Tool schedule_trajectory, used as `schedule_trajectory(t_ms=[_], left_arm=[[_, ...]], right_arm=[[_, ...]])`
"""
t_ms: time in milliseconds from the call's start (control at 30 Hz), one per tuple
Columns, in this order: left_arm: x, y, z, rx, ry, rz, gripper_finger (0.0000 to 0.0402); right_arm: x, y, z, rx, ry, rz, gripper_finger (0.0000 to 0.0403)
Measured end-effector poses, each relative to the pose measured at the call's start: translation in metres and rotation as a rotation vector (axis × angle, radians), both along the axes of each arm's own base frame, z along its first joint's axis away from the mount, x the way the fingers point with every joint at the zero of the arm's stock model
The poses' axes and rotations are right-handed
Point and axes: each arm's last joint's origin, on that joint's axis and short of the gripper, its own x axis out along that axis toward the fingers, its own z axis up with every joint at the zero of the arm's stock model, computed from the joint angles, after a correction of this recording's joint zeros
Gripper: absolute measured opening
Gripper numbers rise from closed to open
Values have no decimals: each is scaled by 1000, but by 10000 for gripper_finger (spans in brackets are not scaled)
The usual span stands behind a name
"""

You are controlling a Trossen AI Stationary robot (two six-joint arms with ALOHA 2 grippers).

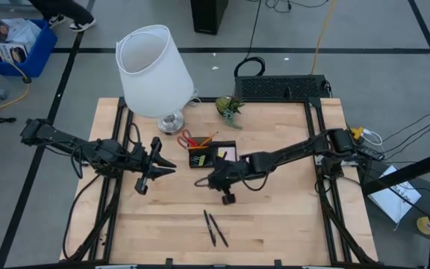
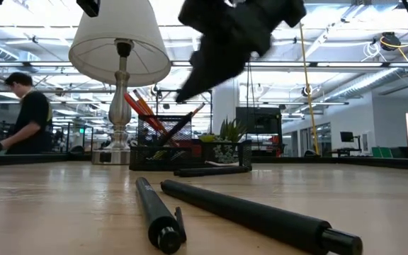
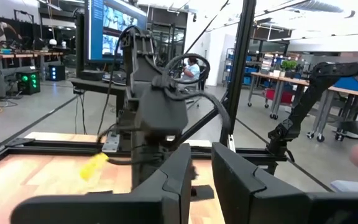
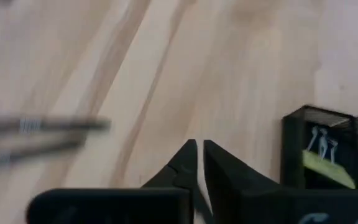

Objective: Pick and place office supplies into organizer
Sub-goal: Put the top black pen into the black desk organizer

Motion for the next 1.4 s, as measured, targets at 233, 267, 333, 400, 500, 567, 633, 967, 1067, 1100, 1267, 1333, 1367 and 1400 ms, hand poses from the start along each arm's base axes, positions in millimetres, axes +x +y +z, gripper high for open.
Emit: schedule_trajectory(t_ms=[233, 267, 333, 400, 500, 567, 633, 967, 1067, 1100, 1267, 1333, 1367, 1400], left_arm=[[0, 0, 0, 4, 0, 6, 67], [0, 0, 0, 6, -2, 8, 67], [0, 0, 0, 14, -5, 10, 67], [0, 0, 0, 24, -7, 12, 67], [0, 0, 0, 28, -6, 12, 67], [0, 0, 0, 29, -6, 13, 67], [0, 0, 0, 30, -4, 12, 67], [0, 0, -1, 25, 10, 11, 67], [0, 0, -1, 25, 11, 11, 67], [0, 0, -2, 25, 11, 11, 67], [0, 0, -1, 26, 11, 12, 67], [0, 0, -1, 26, 10, 12, 67], [0, 0, -1, 25, 10, 12, 67], [0, 0, -1, 25, 10, 12, 67]], right_arm=[[-8, -3, -30, -84, 208, 97, 72], [-9, -3, -37, -118, 237, 103, 83], [-5, 0, -45, -165, 226, 113, 104], [-4, 4, -46, -179, 209, 120, 123], [-1, 7, -49, -202, 195, 146, 146], [-2, 6, -52, -225, 207, 132, 155], [1, 4, -49, -238, 171, 135, 160], [10, -7, -63, -204, 156, 145, 149], [10, -9, -73, -186, 194, 151, 149], [10, -9, -74, -187, 198, 149, 149], [9, -14, -76, -187, 224, 142, 146], [9, -16, -76, -180, 226, 143, 138], [9, -17, -77, -172, 227, 149, 133], [9, -18, -77, -166, 228, 154, 127]])
